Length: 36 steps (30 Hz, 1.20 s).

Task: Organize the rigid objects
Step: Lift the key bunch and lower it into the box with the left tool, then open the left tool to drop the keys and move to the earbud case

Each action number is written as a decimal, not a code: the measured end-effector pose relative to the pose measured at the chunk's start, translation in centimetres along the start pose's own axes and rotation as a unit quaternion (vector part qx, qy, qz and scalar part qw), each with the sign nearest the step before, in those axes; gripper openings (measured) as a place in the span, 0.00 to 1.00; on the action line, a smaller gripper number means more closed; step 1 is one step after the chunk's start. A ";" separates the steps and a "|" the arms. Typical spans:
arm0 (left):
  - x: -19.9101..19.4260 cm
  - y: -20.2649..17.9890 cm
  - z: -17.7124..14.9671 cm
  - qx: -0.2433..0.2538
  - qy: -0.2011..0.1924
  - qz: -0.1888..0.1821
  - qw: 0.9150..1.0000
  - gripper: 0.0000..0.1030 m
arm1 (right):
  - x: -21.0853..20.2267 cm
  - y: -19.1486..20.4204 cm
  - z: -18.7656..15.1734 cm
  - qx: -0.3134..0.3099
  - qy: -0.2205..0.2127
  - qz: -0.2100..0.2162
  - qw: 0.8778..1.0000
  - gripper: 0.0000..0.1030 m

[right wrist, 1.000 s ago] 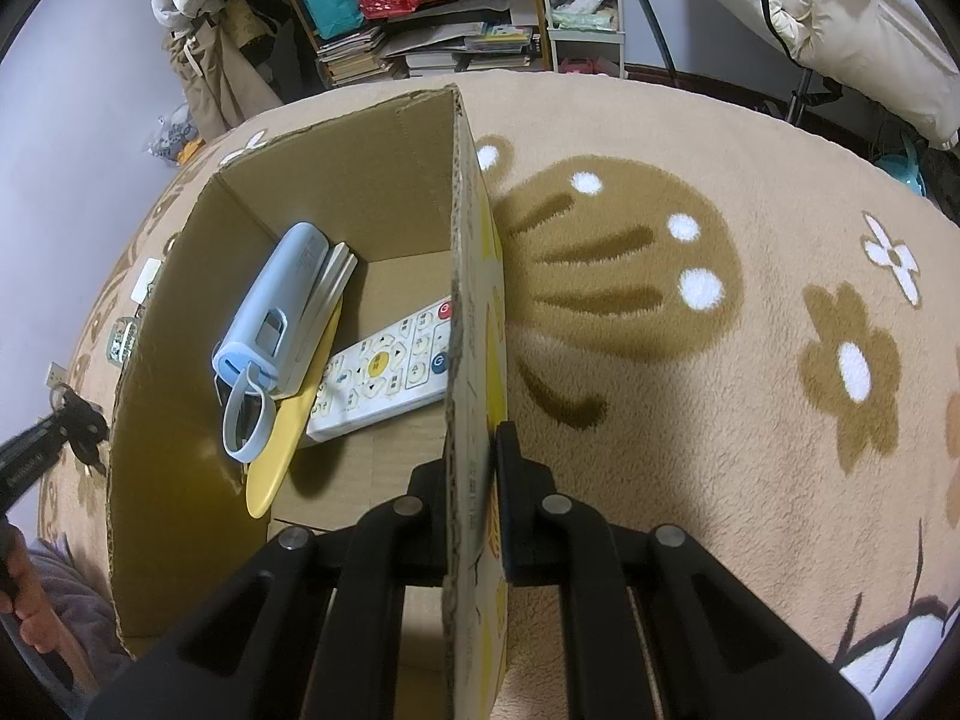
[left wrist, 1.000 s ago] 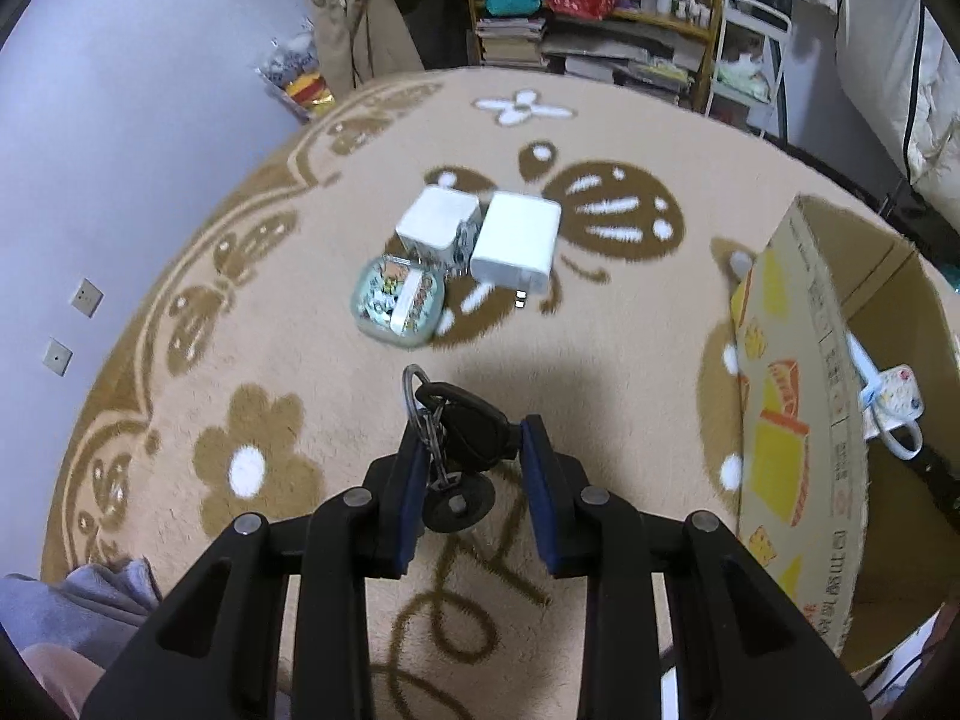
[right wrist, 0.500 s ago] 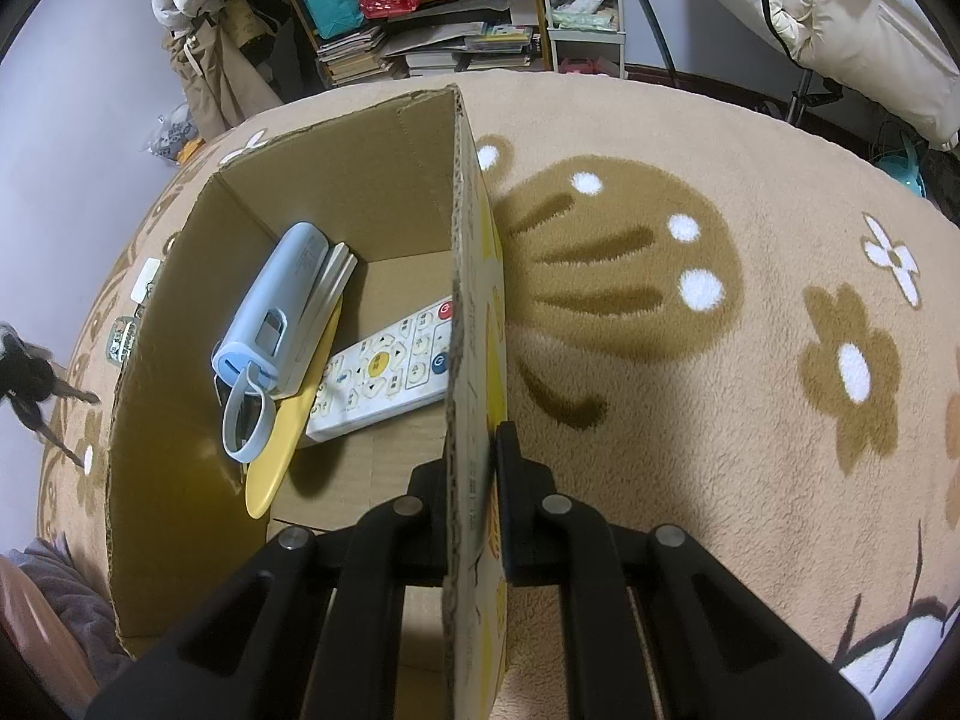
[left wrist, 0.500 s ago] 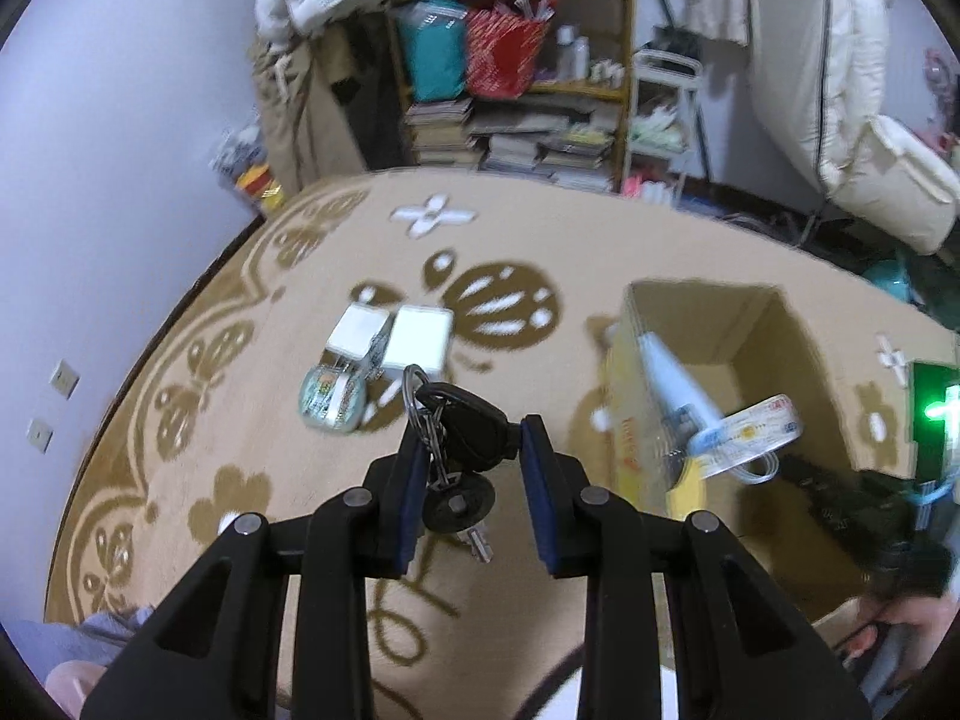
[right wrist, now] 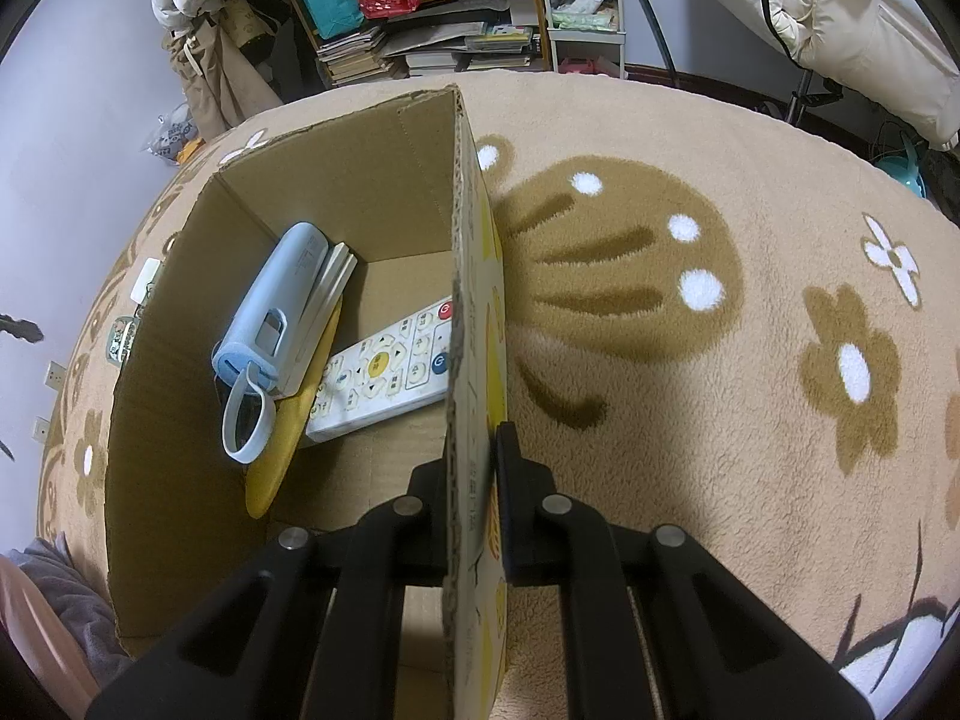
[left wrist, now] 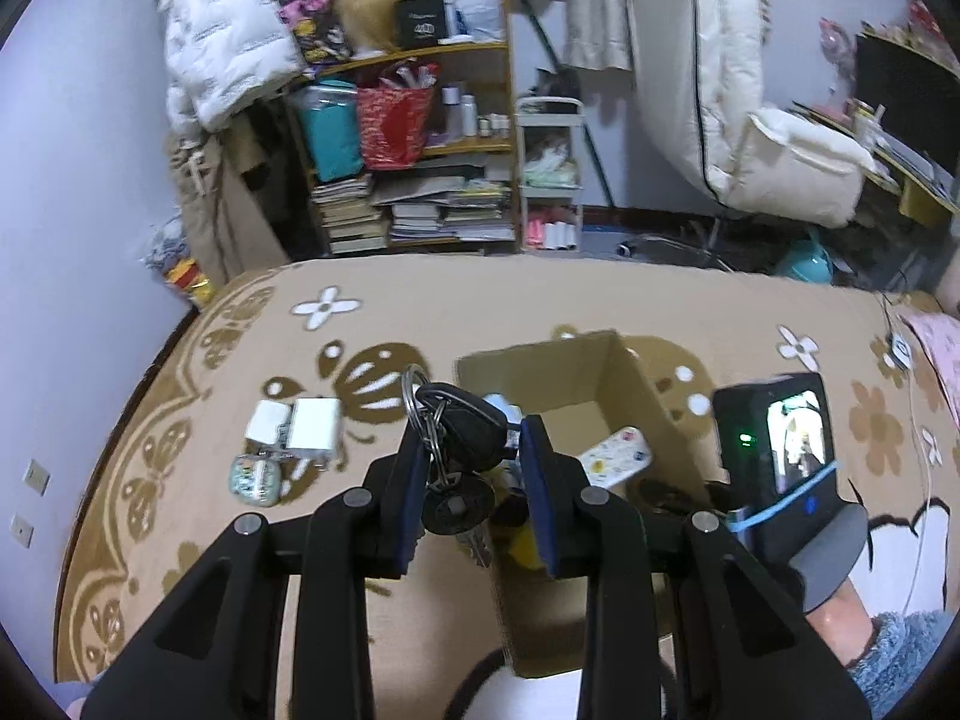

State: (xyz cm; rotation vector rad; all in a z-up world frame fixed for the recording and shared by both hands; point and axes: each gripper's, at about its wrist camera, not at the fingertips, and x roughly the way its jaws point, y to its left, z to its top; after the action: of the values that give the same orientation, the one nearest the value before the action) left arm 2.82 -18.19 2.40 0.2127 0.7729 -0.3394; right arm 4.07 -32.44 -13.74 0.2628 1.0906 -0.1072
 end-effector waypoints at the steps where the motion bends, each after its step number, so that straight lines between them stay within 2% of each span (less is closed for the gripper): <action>1: 0.5 -0.4 -0.1 0.003 0.005 -0.003 1.000 0.28 | 0.0 0.1 -0.1 0.000 0.000 0.000 1.000 0.10; 5: 2.2 -1.4 -0.5 0.009 0.022 -0.019 1.000 0.28 | 0.0 0.1 0.0 0.000 0.000 0.000 1.000 0.10; 9: 4.6 -2.1 -1.2 0.010 0.056 -0.047 0.997 0.28 | 0.0 0.0 0.0 0.001 0.000 0.001 1.000 0.10; 15: 7.6 -2.8 -2.1 0.006 0.091 -0.053 0.994 0.28 | 0.1 0.0 0.2 -0.001 0.000 0.000 1.000 0.10; 16: 8.1 -2.8 -2.3 0.006 0.098 -0.054 0.994 0.26 | 0.1 0.0 0.1 0.000 0.000 0.000 1.000 0.10; 17: 8.5 -3.0 -2.4 0.006 0.103 -0.055 0.993 0.19 | 0.1 0.0 0.2 0.001 0.001 0.001 1.000 0.10; 29: 10.3 -2.5 -2.9 0.007 0.125 -0.033 0.992 0.19 | 0.1 0.1 0.1 0.000 0.000 0.000 1.000 0.11; 36: 10.1 -1.2 -2.3 0.003 0.125 -0.025 0.992 0.23 | 0.1 0.0 0.2 0.000 0.000 0.001 1.000 0.11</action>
State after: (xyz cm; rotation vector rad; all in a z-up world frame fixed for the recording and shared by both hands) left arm 7.59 -20.86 -6.49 0.2450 1.0261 -0.3663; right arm 4.23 -32.51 -13.76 0.2644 1.0914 -0.1059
